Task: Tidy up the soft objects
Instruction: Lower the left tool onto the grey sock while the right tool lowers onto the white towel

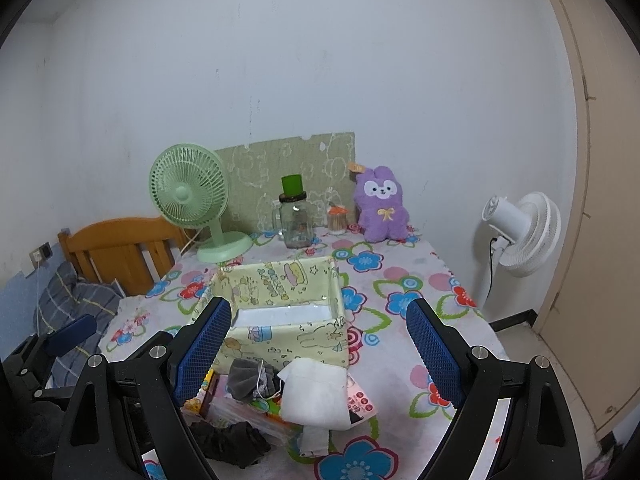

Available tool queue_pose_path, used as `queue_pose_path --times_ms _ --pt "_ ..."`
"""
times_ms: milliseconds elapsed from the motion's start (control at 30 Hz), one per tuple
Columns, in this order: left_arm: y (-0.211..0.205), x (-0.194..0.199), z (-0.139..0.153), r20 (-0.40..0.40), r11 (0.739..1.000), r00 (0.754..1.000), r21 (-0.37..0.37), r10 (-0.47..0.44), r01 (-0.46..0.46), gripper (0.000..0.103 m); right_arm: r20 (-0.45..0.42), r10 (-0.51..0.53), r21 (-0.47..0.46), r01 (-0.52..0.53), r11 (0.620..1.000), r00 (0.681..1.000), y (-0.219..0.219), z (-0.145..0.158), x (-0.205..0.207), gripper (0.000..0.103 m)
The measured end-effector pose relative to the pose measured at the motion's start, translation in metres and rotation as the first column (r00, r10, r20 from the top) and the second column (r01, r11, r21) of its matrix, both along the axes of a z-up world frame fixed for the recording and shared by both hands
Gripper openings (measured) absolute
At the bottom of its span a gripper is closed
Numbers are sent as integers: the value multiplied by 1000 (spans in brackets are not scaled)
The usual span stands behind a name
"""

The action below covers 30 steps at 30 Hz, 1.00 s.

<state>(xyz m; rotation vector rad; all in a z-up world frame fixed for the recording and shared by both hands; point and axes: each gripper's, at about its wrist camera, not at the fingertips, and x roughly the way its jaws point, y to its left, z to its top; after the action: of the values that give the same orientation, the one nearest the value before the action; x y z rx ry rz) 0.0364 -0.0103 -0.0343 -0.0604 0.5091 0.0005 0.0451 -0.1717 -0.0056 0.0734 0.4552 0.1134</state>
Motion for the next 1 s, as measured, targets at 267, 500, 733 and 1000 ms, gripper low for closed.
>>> queue_pose_path --times_ms 267,500,733,1000 --pt "2 15 -25 -44 999 999 -35 -16 15 96 -40 13 15 -13 1000 999 1 -23 14 91" --pt "3 25 -44 -81 1000 997 -26 -4 2 95 -85 24 17 -22 1000 996 4 -44 28 91" --pt "2 34 -60 -115 1000 993 -25 -10 8 95 -120 25 12 -24 1000 992 4 -59 37 91" --pt "-9 45 -78 -168 999 985 -17 -34 32 95 -161 32 -9 -34 999 986 1 -79 47 90"
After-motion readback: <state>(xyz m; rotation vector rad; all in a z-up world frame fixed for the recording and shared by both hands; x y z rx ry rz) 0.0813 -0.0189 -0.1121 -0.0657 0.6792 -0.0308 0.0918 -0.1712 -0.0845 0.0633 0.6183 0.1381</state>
